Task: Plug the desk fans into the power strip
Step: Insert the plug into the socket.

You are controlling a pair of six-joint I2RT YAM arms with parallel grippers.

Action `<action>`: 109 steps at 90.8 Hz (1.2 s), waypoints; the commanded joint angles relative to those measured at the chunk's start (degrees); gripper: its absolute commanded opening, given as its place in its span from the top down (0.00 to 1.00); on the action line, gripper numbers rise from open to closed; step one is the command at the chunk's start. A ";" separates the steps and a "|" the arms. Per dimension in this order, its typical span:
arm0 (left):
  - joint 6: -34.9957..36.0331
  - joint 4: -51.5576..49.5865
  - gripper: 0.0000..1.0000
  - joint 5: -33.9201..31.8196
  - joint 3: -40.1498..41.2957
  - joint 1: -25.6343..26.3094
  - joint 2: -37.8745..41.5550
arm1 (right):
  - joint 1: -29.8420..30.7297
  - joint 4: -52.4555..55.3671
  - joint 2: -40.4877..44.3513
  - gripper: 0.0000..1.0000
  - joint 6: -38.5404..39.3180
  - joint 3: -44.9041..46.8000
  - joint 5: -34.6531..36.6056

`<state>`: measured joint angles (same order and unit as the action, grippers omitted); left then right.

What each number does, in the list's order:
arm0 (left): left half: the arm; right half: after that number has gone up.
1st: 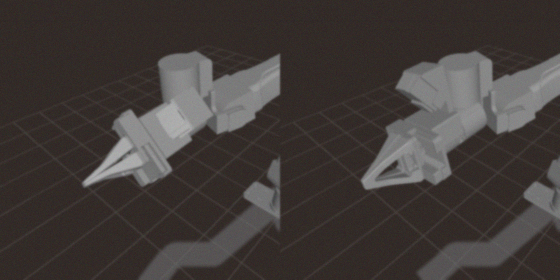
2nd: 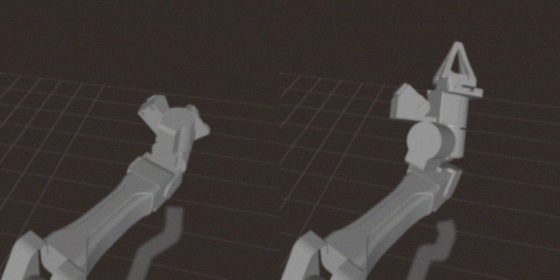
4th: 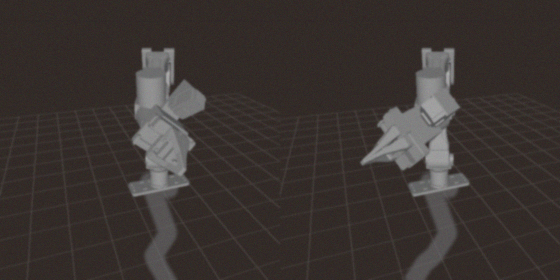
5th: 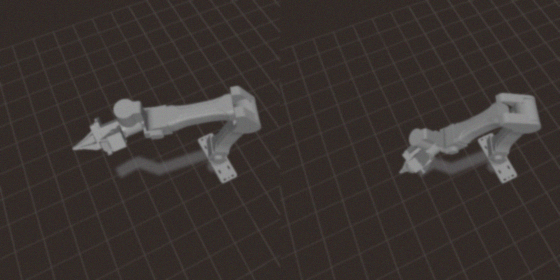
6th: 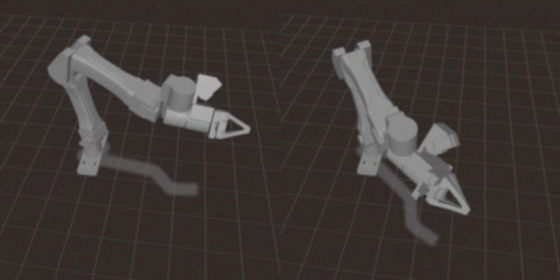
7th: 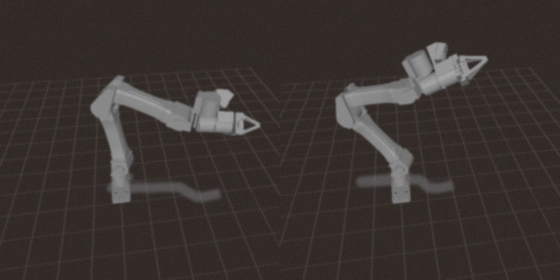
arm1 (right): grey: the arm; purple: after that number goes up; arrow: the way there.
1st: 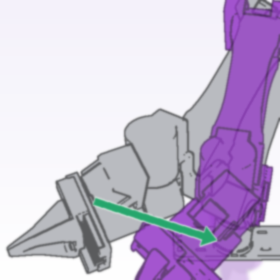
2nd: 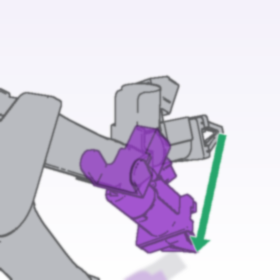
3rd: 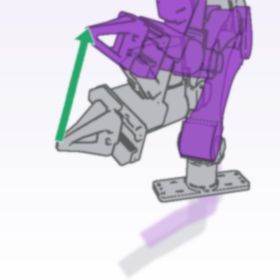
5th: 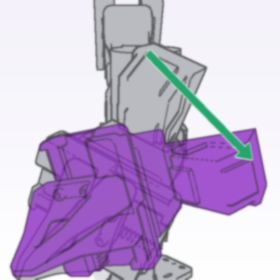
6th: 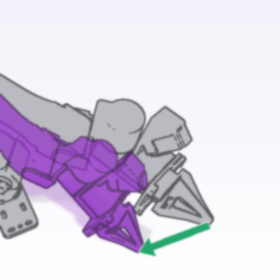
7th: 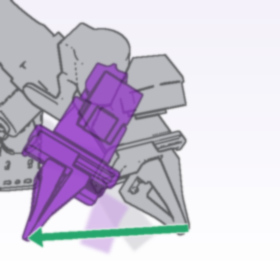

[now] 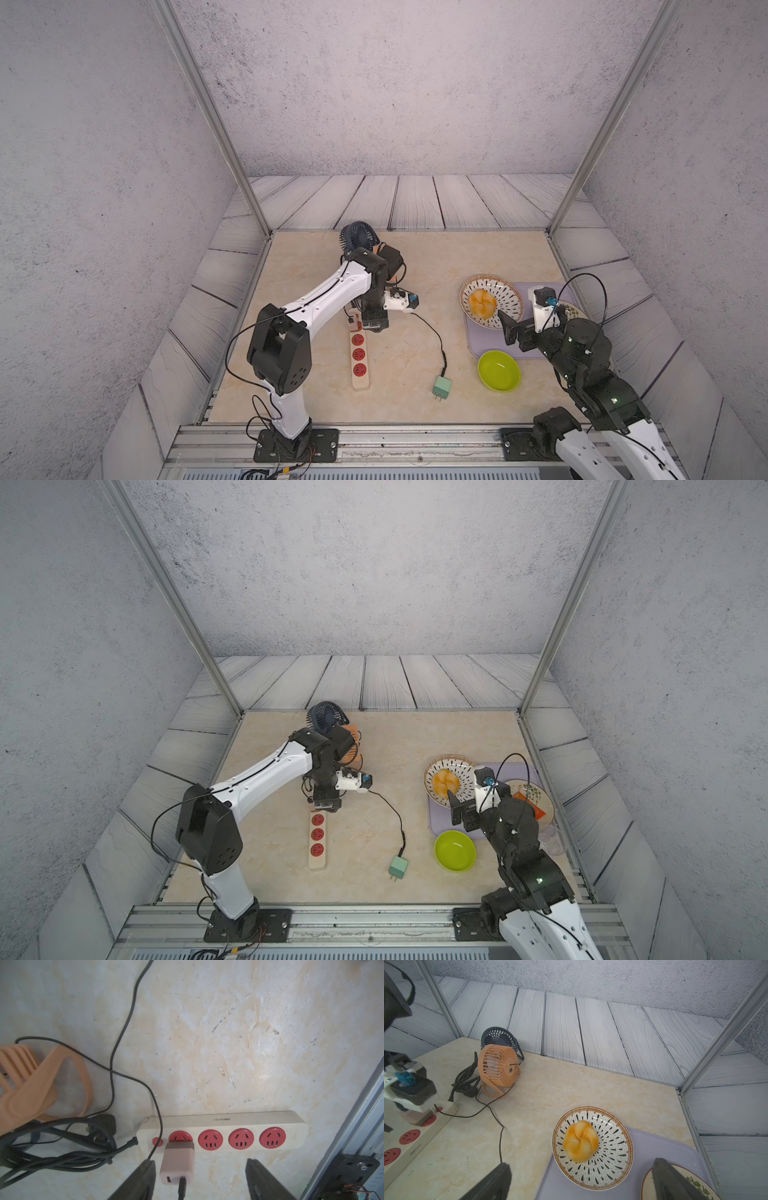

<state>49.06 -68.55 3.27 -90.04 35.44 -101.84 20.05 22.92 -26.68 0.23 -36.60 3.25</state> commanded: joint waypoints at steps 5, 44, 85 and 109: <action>0.96 -1.13 0.27 1.53 0.76 -4.88 1.93 | -0.11 -0.40 0.24 0.01 0.28 0.34 0.58; 2.58 1.49 0.13 11.19 2.57 -13.61 12.46 | -0.18 -0.24 0.12 0.01 0.13 0.42 0.70; 8.90 9.75 0.04 16.26 9.49 -26.23 11.46 | -0.10 -0.27 0.07 0.01 0.22 0.37 0.37; 17.07 15.04 0.05 24.00 15.07 -28.22 10.48 | -0.15 -0.26 -0.20 0.01 0.32 0.41 0.18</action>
<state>60.12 -55.37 20.75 -77.30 7.57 -91.90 20.05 22.92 -26.92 0.25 -36.58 3.20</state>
